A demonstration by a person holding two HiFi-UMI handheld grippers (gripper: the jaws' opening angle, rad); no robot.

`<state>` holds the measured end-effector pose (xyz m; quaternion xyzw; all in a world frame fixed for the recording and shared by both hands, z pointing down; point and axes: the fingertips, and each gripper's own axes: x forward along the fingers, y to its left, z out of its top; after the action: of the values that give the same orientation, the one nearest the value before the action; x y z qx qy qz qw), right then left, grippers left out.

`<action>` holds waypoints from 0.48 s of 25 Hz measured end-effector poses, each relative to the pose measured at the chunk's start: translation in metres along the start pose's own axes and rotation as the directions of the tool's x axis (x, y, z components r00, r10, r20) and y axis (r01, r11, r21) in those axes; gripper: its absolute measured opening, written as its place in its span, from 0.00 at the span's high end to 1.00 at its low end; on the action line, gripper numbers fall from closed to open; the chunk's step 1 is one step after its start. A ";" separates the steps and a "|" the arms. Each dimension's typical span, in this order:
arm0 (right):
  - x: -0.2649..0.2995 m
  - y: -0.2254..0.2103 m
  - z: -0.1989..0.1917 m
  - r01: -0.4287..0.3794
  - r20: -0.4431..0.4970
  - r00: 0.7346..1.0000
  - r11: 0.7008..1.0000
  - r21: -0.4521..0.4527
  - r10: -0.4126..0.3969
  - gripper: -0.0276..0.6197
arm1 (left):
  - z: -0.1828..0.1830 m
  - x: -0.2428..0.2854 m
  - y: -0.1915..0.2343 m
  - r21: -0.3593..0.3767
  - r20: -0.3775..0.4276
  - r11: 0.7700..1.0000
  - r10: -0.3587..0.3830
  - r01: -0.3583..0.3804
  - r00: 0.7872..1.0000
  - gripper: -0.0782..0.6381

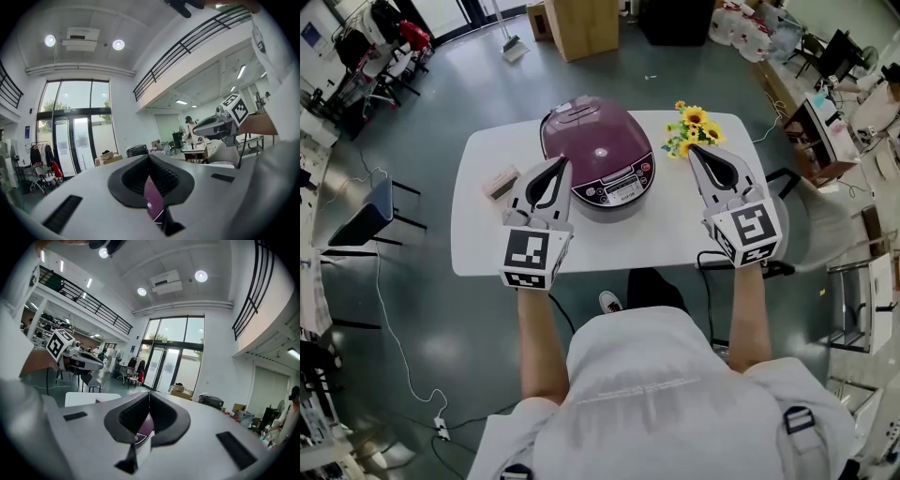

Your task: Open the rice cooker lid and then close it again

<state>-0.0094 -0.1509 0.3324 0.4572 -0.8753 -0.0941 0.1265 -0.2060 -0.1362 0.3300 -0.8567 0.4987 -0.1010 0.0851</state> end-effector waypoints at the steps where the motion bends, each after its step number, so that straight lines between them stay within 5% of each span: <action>1: 0.002 0.000 0.001 -0.001 -0.001 1.000 1.000 -0.001 0.001 0.92 | 0.001 0.001 0.001 0.004 0.001 1.000 -0.003 0.003 1.000 0.87; 12: 0.020 0.010 -0.004 -0.028 -0.032 0.999 1.000 0.000 0.028 0.92 | -0.004 0.004 0.019 -0.004 -0.023 1.000 0.009 -0.009 1.000 0.87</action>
<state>-0.0272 -0.1620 0.3418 0.4464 -0.8794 -0.0852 0.1420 -0.2211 -0.1492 0.3297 -0.8534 0.5037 -0.1093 0.0779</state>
